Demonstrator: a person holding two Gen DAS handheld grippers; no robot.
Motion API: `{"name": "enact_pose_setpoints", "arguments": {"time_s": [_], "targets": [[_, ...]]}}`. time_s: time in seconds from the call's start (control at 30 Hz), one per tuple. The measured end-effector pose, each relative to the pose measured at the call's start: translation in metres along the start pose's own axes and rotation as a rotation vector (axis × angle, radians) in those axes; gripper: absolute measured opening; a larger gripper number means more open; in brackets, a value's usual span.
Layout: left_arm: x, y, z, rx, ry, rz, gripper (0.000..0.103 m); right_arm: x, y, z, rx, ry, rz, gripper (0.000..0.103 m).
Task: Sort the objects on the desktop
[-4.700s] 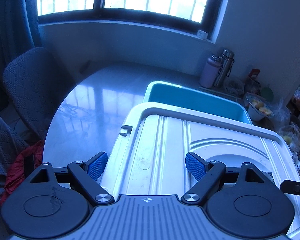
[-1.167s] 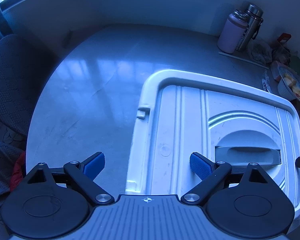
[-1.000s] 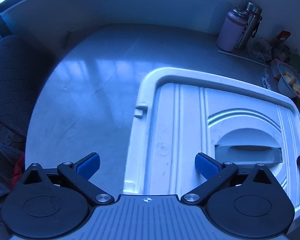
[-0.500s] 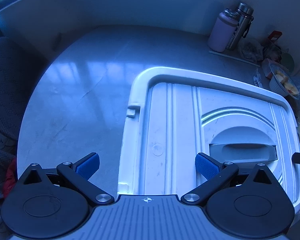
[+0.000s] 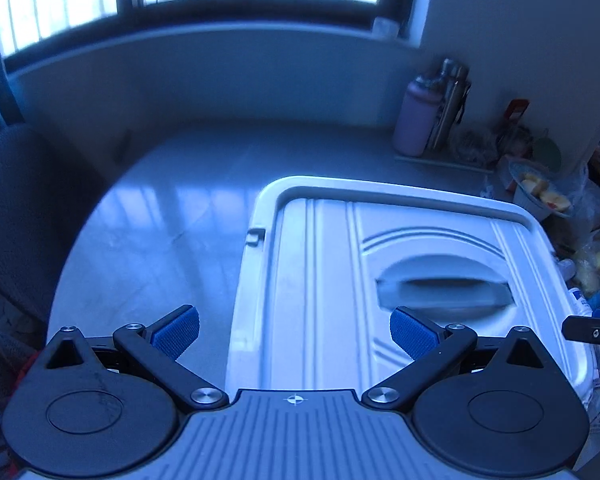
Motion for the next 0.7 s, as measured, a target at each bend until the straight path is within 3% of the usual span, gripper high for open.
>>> {"name": "enact_pose_setpoints", "arguments": {"time_s": [0.17, 0.33, 0.57, 0.7], "targets": [[0.048, -0.006, 0.043, -0.024, -0.075, -0.053, 0.103, 0.026, 0.016, 0.050, 0.057, -0.033, 0.005, 0.060], [0.087, -0.007, 0.101, -0.007, -0.134, -0.050, 0.103, 0.043, 0.018, 0.110, 0.049, -0.065, -0.008, 0.068], [0.081, 0.008, 0.170, 0.009, -0.151, -0.127, 0.103, 0.028, 0.037, 0.170, 0.061, -0.129, -0.013, 0.070], [0.077, 0.010, 0.196, -0.042, -0.197, -0.156, 0.103, 0.016, 0.045, 0.193, 0.045, -0.188, -0.010, 0.076]]}}
Point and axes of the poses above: each gripper's, at about its wrist camera, not at the fingertips, and x roughly against the way its jaws point, y to its left, z to its underside, the point moved 10 cm from there along -x, roughly the way its jaws point, and after that the axes turned 9 degrees about -z, right-handed, at the moved point
